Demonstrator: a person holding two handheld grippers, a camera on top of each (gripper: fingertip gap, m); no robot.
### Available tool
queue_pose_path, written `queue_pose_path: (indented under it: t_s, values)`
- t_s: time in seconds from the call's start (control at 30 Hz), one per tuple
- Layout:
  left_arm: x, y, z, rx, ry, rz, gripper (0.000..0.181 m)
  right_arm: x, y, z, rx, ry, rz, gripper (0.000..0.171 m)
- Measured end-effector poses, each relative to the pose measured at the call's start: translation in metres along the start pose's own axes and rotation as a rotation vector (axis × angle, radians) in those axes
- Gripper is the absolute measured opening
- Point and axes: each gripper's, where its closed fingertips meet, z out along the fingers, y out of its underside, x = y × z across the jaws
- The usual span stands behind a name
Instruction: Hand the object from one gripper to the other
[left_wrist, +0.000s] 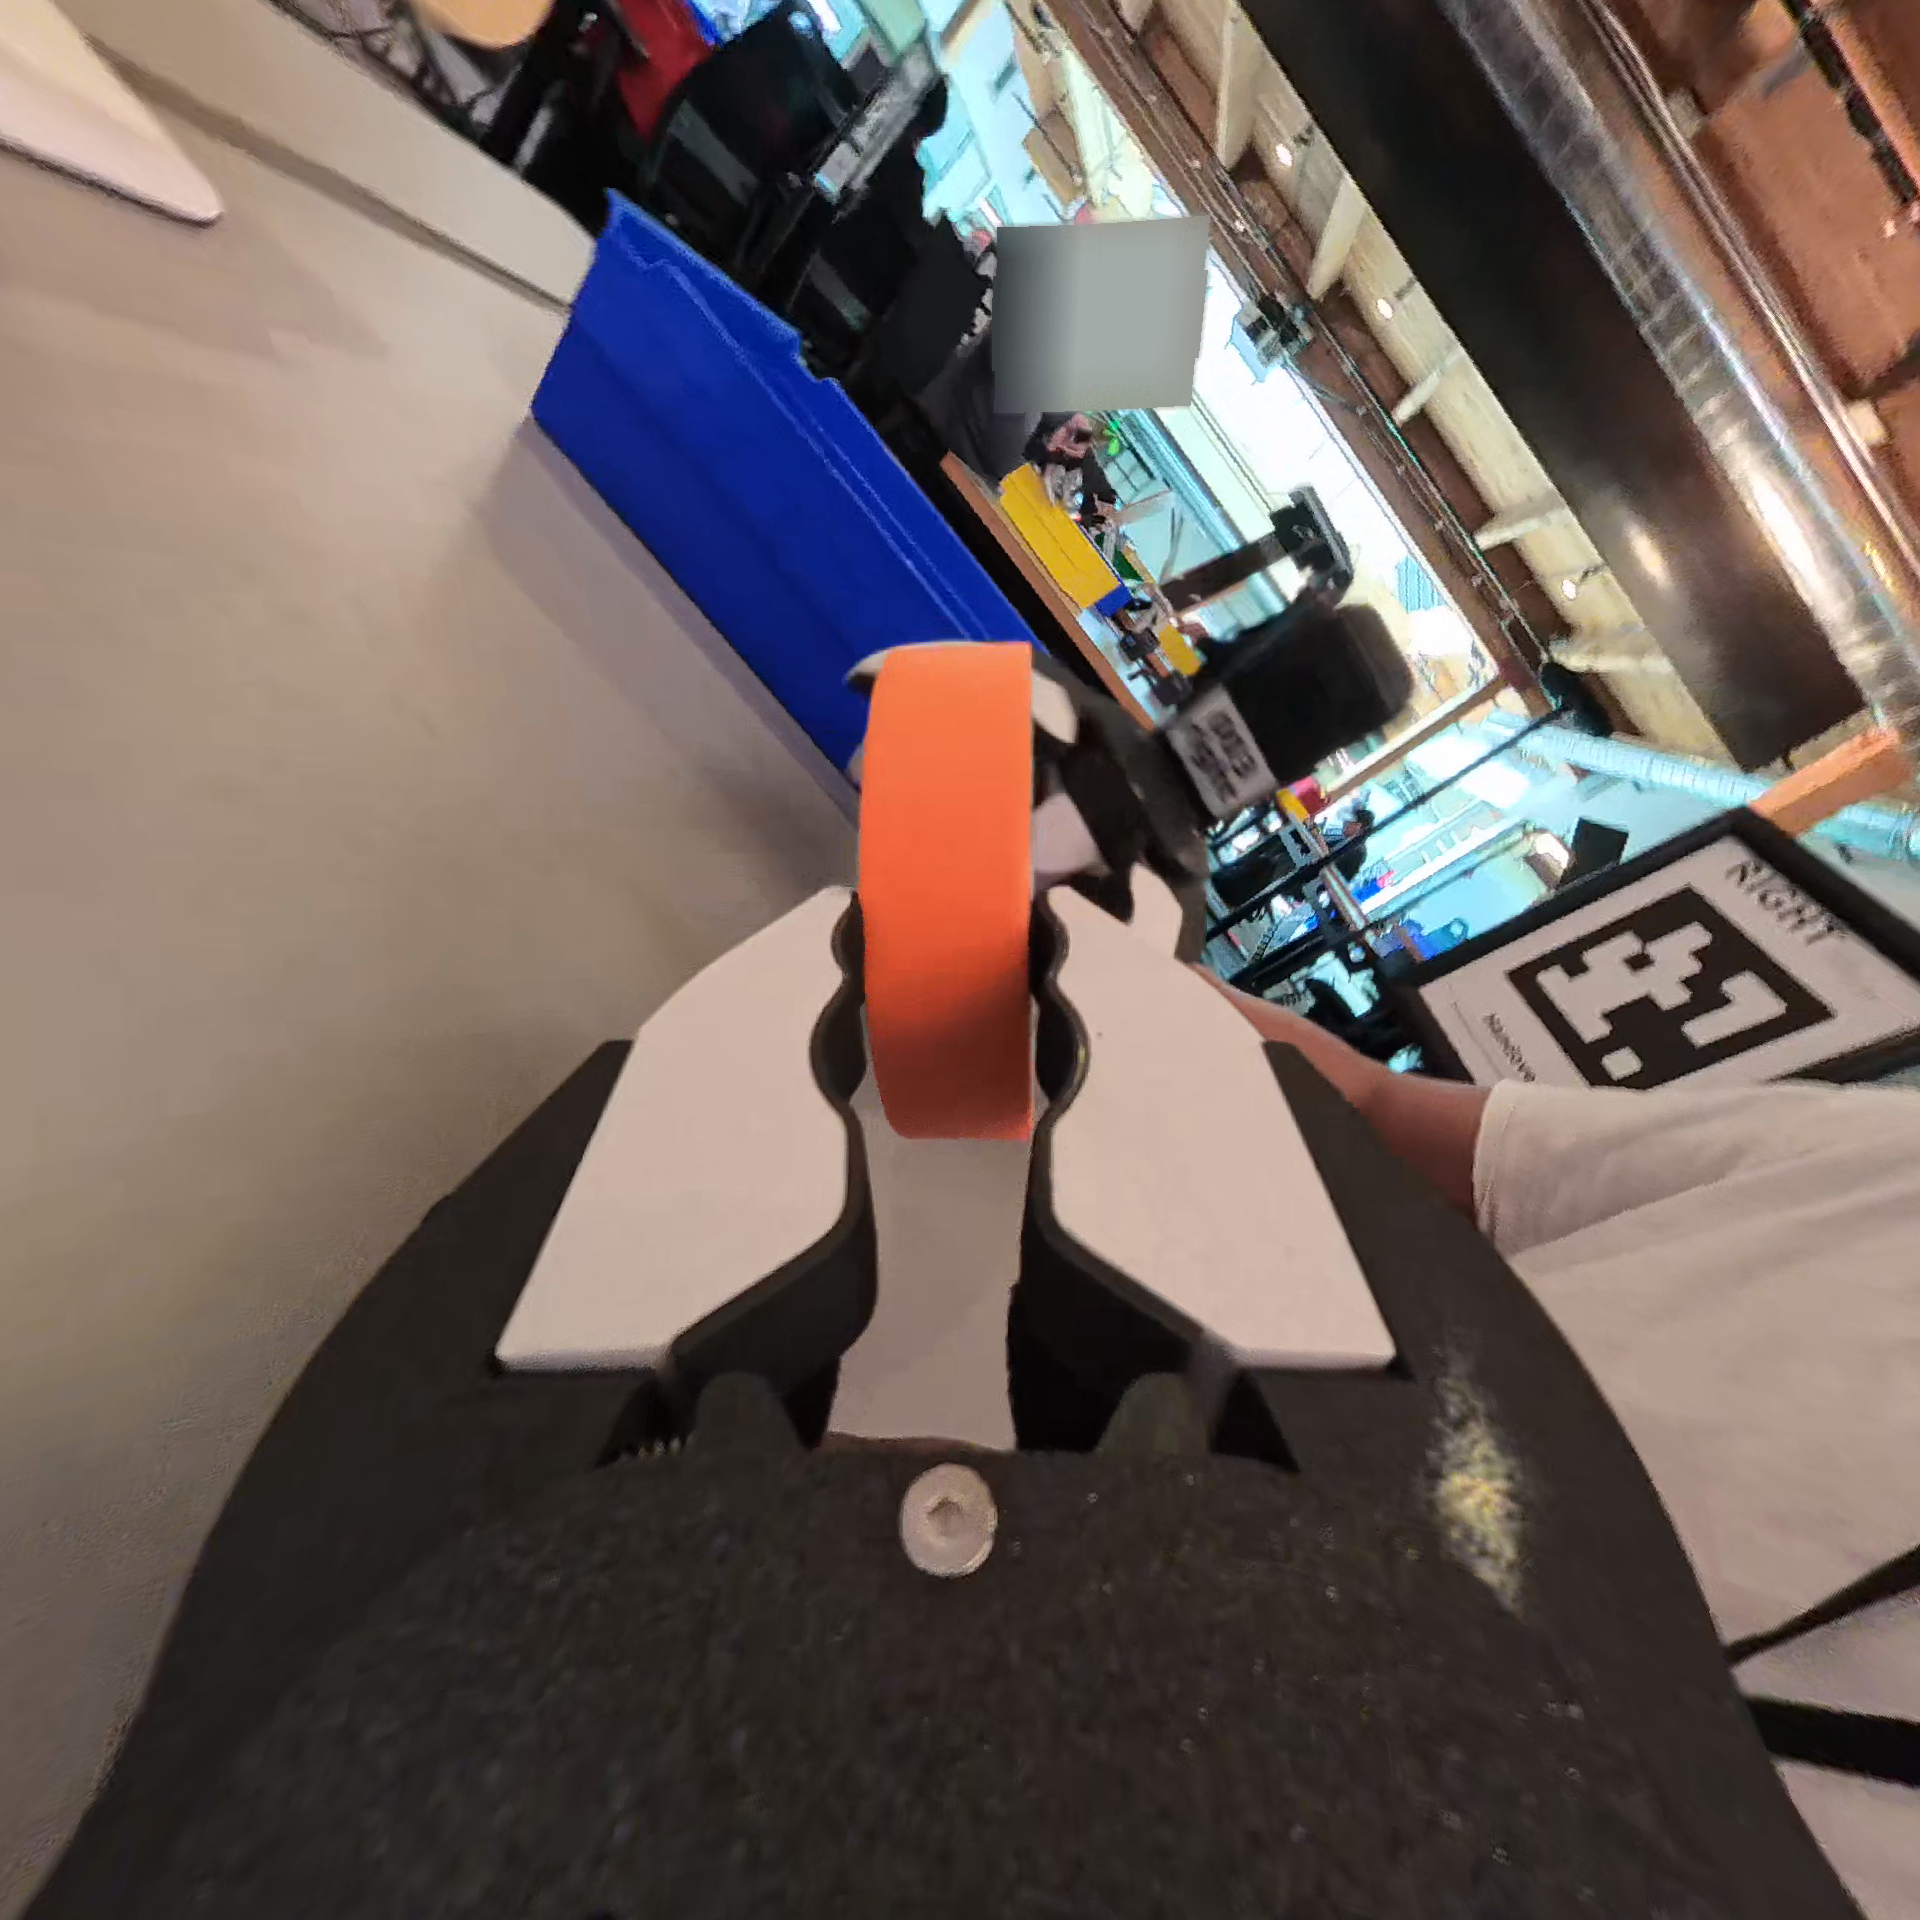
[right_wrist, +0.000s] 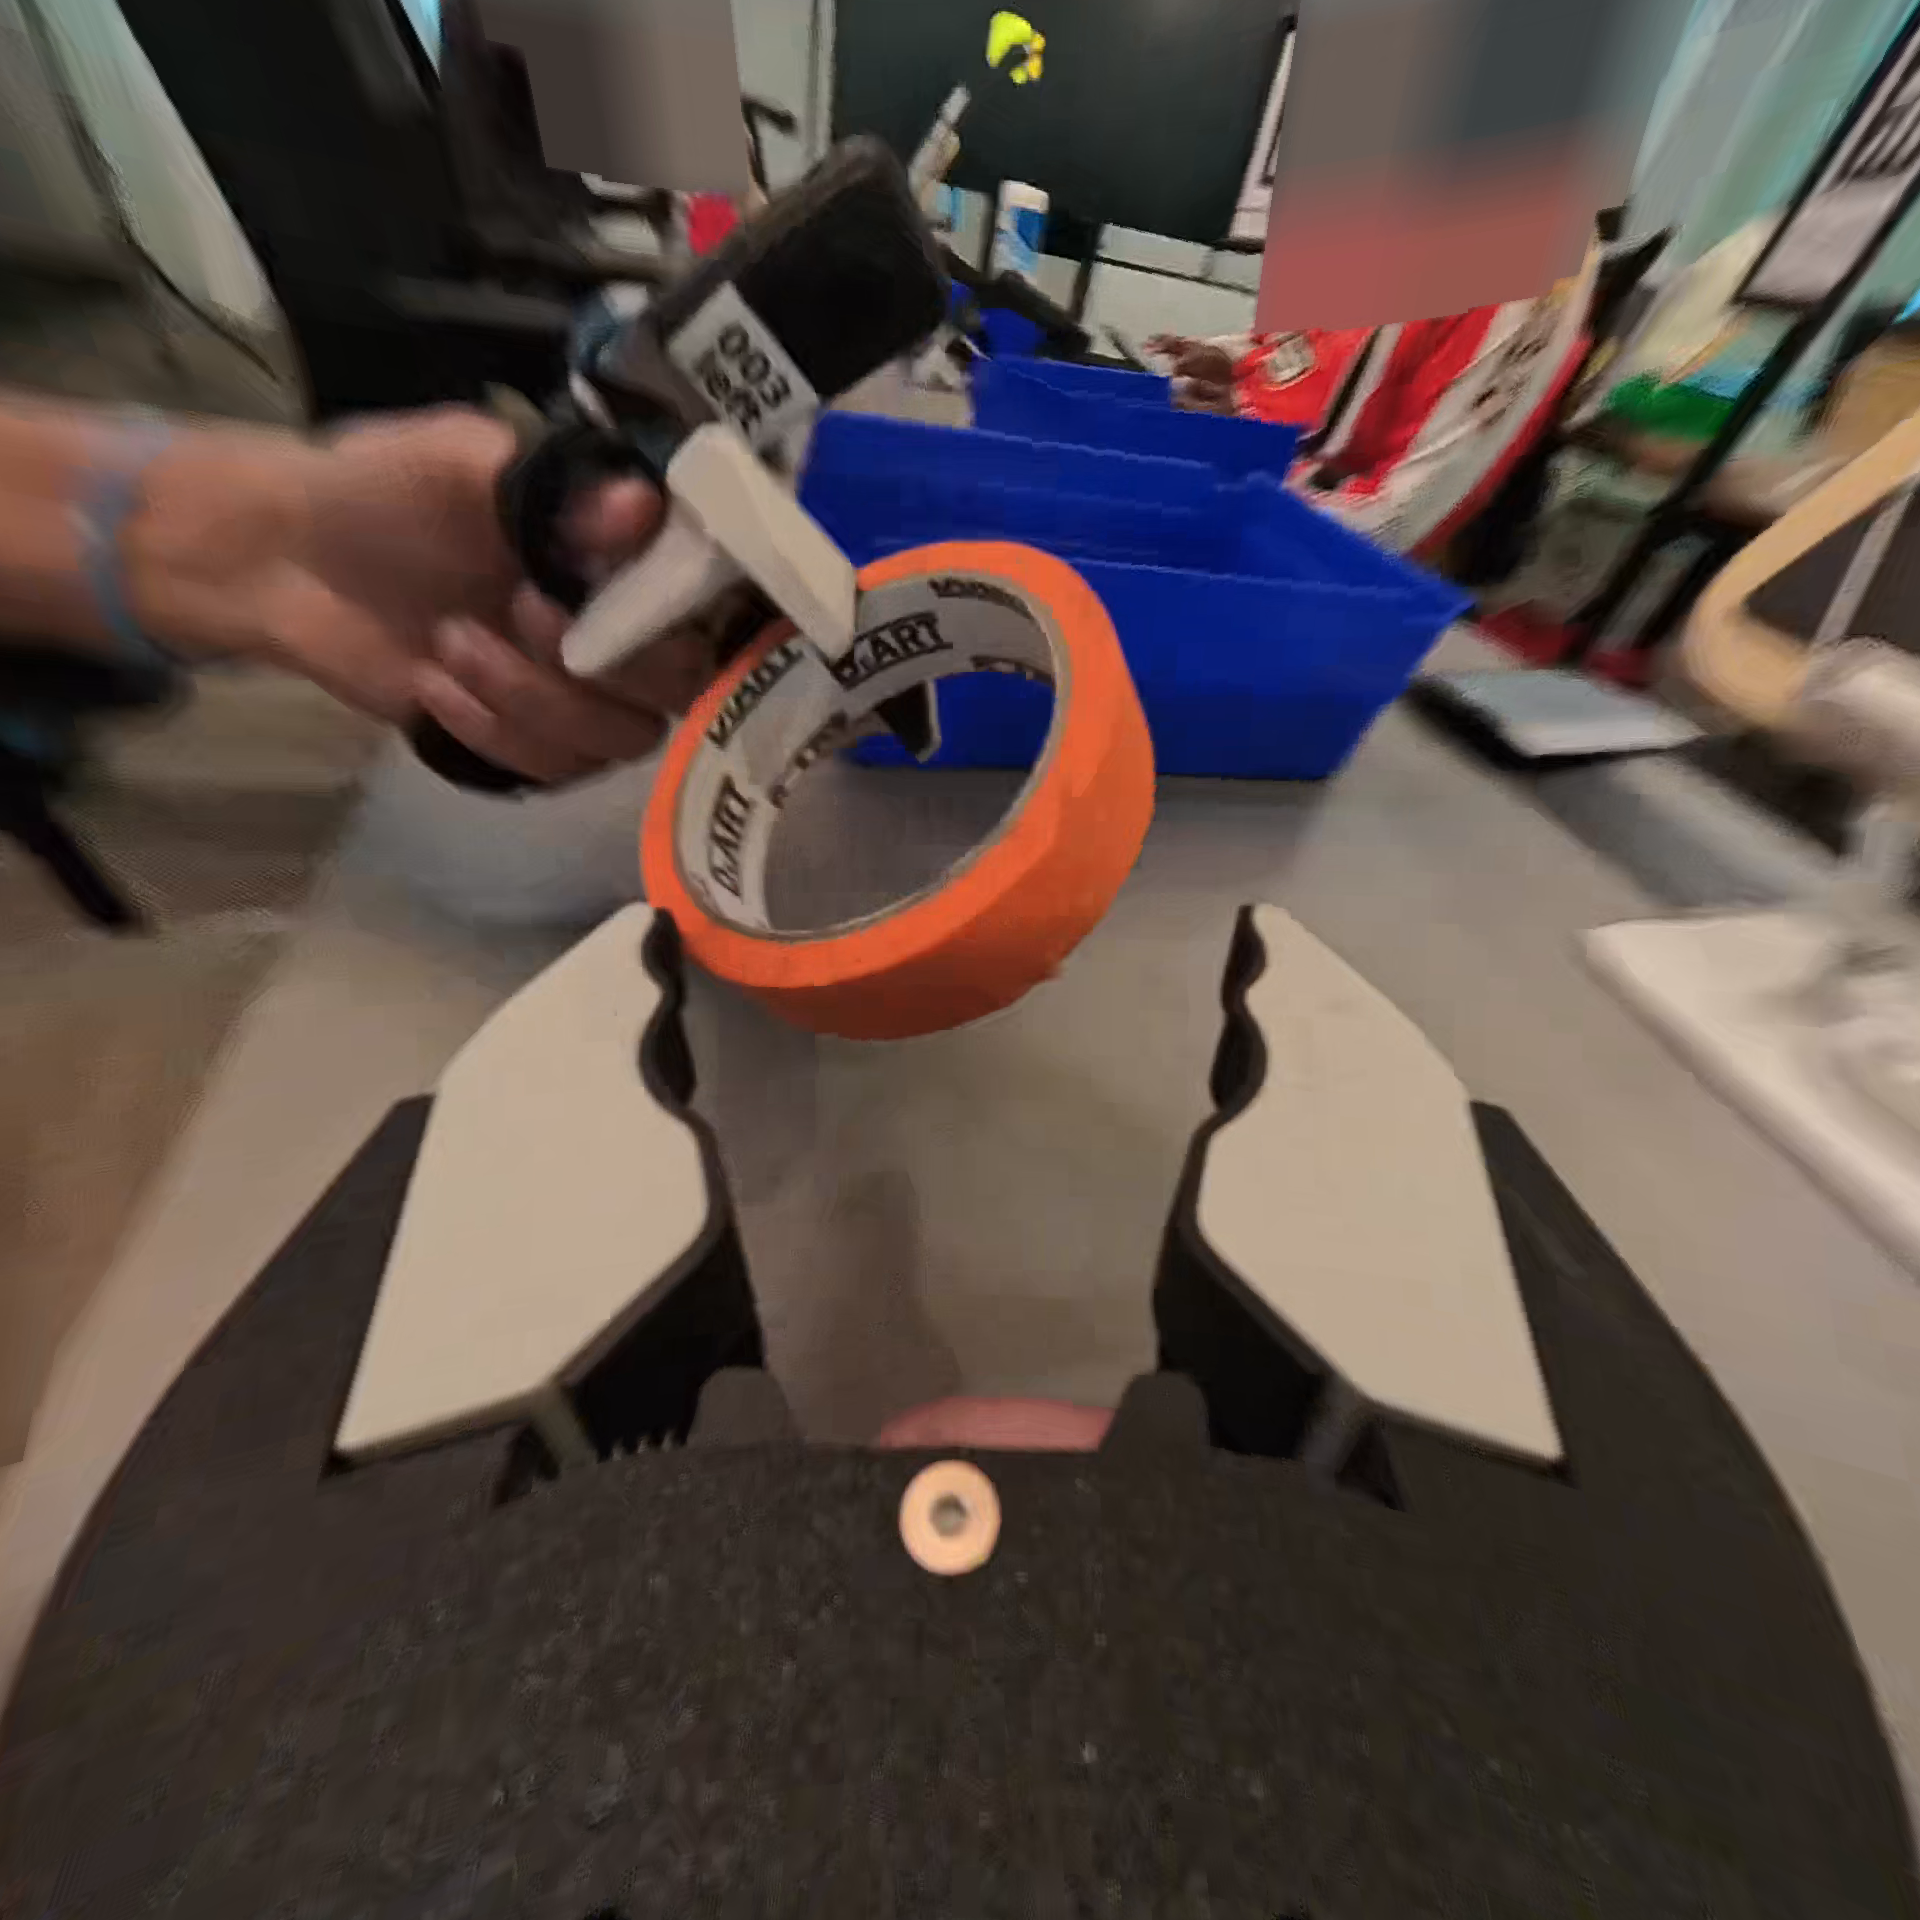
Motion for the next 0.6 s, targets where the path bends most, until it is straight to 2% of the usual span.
queue_pose_path:
  t_s: [0.07, 0.17, 0.23, 0.47, 0.6]
  values:
    - [-0.006, 0.004, 0.000, -0.020, -0.017, -0.086, 0.029, 0.000, -0.003, -0.003, 0.004, 0.093, -0.175, 0.107]
    - [-0.006, 0.005, 0.000, 0.003, 0.038, -0.218, 0.029, -0.017, -0.010, -0.004, 0.081, 0.102, -0.341, 0.101]
    - [-0.002, 0.004, 0.001, 0.015, 0.085, -0.275, 0.028, -0.022, -0.004, -0.002, 0.072, 0.114, -0.427, 0.100]
    - [0.009, 0.016, 0.009, -0.047, 0.171, -0.319, 0.028, -0.023, -0.010, 0.001, 0.080, 0.077, -0.277, 0.110]
    - [0.012, 0.025, 0.017, -0.071, 0.207, -0.352, 0.028, -0.034, -0.006, 0.006, 0.061, 0.028, -0.277, 0.114]
